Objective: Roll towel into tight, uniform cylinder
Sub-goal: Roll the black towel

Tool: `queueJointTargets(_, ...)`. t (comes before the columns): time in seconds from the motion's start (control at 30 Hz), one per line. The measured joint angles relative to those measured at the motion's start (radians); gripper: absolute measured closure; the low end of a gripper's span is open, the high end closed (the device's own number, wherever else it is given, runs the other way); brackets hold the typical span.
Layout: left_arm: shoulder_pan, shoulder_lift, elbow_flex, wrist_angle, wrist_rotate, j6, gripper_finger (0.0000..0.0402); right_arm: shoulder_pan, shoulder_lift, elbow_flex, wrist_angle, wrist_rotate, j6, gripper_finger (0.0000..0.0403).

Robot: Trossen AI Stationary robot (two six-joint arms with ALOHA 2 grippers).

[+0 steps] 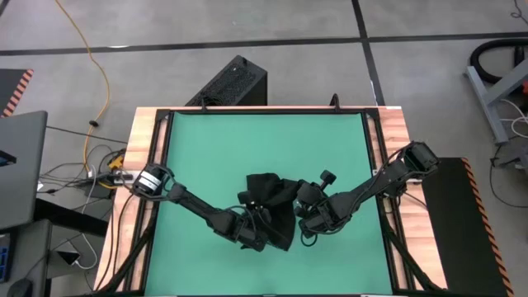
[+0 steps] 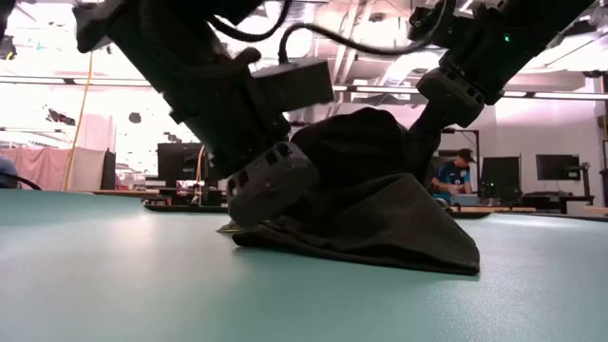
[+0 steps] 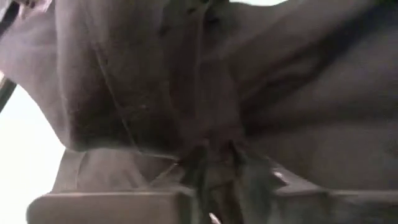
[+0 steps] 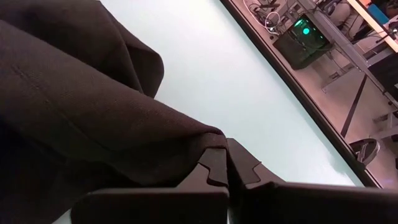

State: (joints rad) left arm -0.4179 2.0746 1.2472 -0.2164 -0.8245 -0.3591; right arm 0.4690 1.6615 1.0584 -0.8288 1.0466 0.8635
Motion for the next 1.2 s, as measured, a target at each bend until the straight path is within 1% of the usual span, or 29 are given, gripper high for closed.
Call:
queueJointTargets(0.03,0.003,0.000,-0.001,-0.002,-0.001,-0.002,0.0380,0.000,0.000,0.000,0.000,0.000,0.000,0.0400)
queueJointTargets(0.1,0.003,-0.001,-0.001,0.002,-0.012,-0.004,0.0394,0.001,0.000,0.000,0.000,0.000,0.000,0.0400)
queueJointTargets(0.33,-0.031,-0.076,0.000,-0.001,-0.016,0.003,0.0400,0.001,-0.006,0.000,-0.008,0.002,-0.007,0.0400)
queueJointTargets(0.47,-0.063,-0.079,-0.001,-0.002,-0.047,0.049,0.0400,0.008,-0.009,0.000,-0.007,0.002,-0.007,0.0400)
queueJointTargets(0.5,-0.067,-0.072,-0.001,0.005,-0.038,0.071,0.0400,0.009,-0.011,0.000,-0.005,0.002,-0.007,0.0400)
queueJointTargets(0.57,-0.067,-0.049,-0.010,0.034,0.034,0.135,0.0396,0.010,-0.011,0.000,-0.005,0.002,-0.008,0.0400)
queueJointTargets(0.63,-0.061,-0.025,-0.027,0.051,0.112,0.189,0.0386,0.013,-0.011,0.000,-0.006,0.001,-0.008,0.0400)
queueJointTargets(0.7,-0.047,-0.018,-0.027,0.104,0.136,0.203,0.0370,0.014,-0.011,0.000,-0.005,0.001,-0.008,0.0400)
queueJointTargets(0.77,-0.028,-0.022,-0.020,0.141,0.124,0.190,0.0349,0.015,-0.011,0.000,-0.003,-0.001,-0.007,0.0401)
queueJointTargets(0.9,-0.003,-0.019,-0.003,0.122,0.093,0.160,0.0301,0.015,-0.011,0.000,-0.002,-0.004,-0.008,0.0401)
queueJointTargets(1.0,0.004,-0.020,0.006,0.134,0.094,0.145,0.0268,0.015,-0.011,0.000,-0.002,-0.006,-0.007,0.0401)
queueJointTargets(1.1,0.012,-0.019,0.004,0.125,0.106,0.128,0.0246,0.015,-0.011,0.000,-0.004,-0.012,-0.007,0.0401)
queueJointTargets(1.2,0.017,-0.014,0.004,0.130,0.121,0.106,0.0238,0.015,-0.011,0.000,-0.004,-0.016,-0.007,0.0401)
